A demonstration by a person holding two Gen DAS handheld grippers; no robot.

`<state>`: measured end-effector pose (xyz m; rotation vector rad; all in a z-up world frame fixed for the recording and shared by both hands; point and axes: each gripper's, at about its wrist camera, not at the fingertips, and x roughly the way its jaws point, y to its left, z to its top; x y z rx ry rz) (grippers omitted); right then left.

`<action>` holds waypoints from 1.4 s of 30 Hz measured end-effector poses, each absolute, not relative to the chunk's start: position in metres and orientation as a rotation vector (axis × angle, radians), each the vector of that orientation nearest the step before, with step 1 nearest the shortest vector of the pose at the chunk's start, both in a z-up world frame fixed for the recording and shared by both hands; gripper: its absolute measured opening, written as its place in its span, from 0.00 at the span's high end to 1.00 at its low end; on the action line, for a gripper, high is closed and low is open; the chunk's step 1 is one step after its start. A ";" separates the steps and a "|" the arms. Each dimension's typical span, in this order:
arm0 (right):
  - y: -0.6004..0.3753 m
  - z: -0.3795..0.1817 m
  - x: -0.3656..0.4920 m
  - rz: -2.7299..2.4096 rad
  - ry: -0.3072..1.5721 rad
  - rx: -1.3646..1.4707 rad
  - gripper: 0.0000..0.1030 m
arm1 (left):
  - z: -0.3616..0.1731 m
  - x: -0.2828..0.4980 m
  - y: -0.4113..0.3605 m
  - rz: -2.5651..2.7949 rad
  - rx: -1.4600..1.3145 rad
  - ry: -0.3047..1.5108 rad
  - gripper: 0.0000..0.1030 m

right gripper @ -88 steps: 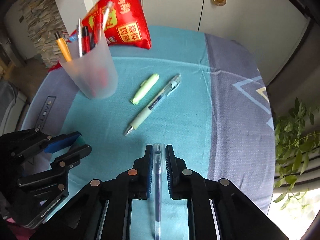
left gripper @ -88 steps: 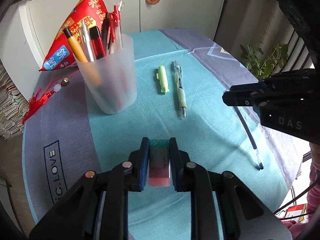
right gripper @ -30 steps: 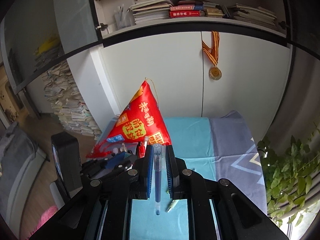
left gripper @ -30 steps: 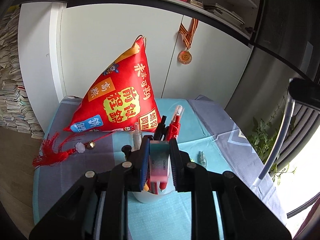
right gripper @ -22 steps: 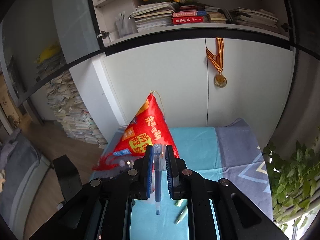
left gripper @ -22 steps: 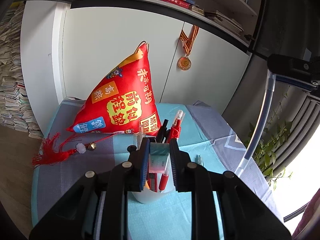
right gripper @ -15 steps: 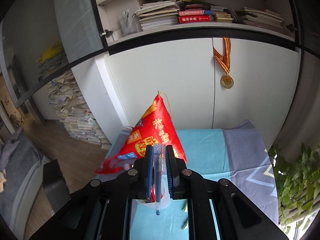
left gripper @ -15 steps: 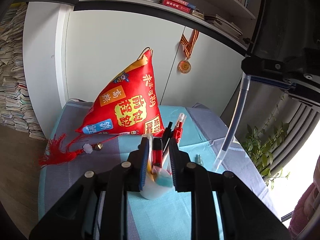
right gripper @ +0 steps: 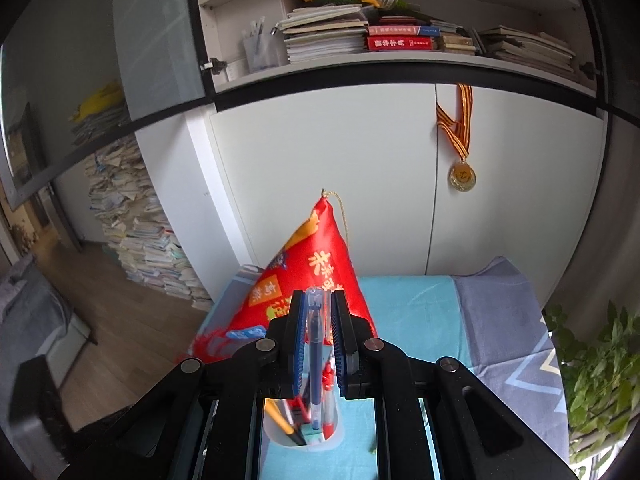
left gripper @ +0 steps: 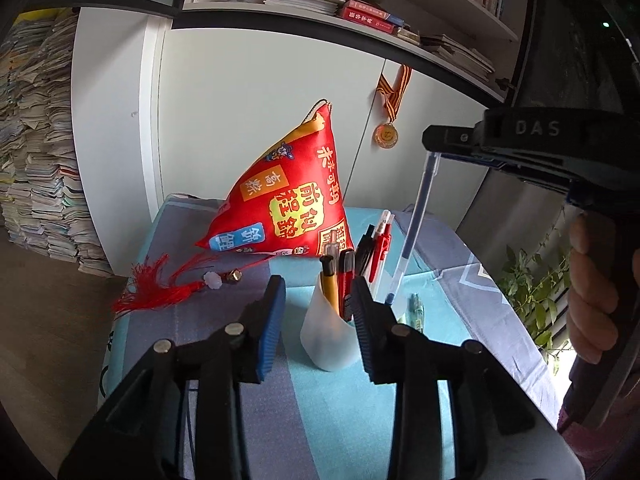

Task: Organize stationery
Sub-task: 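Drop the pink eraser and blue gel pen into the frosted cup, open both grippers, then move the left gripper to the green highlighter while the right reaches the clear pen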

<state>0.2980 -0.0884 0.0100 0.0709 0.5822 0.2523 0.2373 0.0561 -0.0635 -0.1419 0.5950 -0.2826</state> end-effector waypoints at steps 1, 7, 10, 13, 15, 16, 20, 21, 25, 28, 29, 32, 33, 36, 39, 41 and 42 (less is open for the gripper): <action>-0.088 0.006 0.299 0.245 0.592 0.062 0.87 | -0.065 0.235 0.055 -0.282 -0.134 0.594 0.68; -0.088 -0.025 0.311 0.231 0.707 0.052 0.87 | -0.073 0.231 0.048 -0.288 -0.110 0.614 0.62; -0.092 -0.038 0.314 0.245 0.771 0.061 0.87 | -0.078 0.229 0.044 -0.284 -0.091 0.625 0.62; -0.099 -0.045 0.311 0.266 0.810 0.067 0.87 | -0.083 0.227 0.041 -0.295 -0.086 0.639 0.62; -0.105 -0.045 0.306 0.279 0.825 0.065 0.81 | -0.086 0.225 0.037 -0.300 -0.075 0.646 0.62; -0.110 -0.044 0.302 0.283 0.826 0.070 0.74 | -0.088 0.224 0.035 -0.303 -0.068 0.650 0.62; -0.130 -0.042 0.290 0.255 0.805 0.109 0.64 | -0.094 0.222 0.023 -0.327 -0.046 0.668 0.62; -0.135 -0.043 0.288 0.242 0.803 0.112 0.64 | -0.096 0.222 0.020 -0.332 -0.041 0.673 0.62; -0.150 -0.053 0.287 0.225 0.835 0.129 0.64 | -0.102 0.220 0.008 -0.356 -0.020 0.695 0.62; -0.155 -0.069 0.290 0.171 0.890 0.103 0.64 | -0.104 0.219 0.002 -0.359 -0.005 0.699 0.62; -0.157 -0.075 0.292 0.149 0.910 0.093 0.64 | -0.104 0.218 0.001 -0.361 -0.004 0.701 0.62; -0.163 -0.098 0.296 0.100 0.972 0.080 0.64 | -0.104 0.217 0.000 -0.361 -0.001 0.699 0.62; -0.165 -0.106 0.298 0.090 0.998 0.081 0.64 | -0.104 0.217 -0.001 -0.359 0.001 0.700 0.62; -0.167 -0.126 0.301 0.084 1.059 0.092 0.64 | -0.104 0.218 -0.002 -0.357 0.004 0.705 0.62; -0.168 -0.138 0.304 0.076 1.098 0.103 0.64 | -0.106 0.216 -0.004 -0.356 0.011 0.709 0.62; -0.168 -0.144 0.306 0.079 1.115 0.115 0.64 | -0.107 0.216 -0.007 -0.360 0.019 0.713 0.62; -0.167 -0.146 0.307 0.079 1.121 0.118 0.64 | -0.108 0.216 -0.008 -0.363 0.022 0.714 0.62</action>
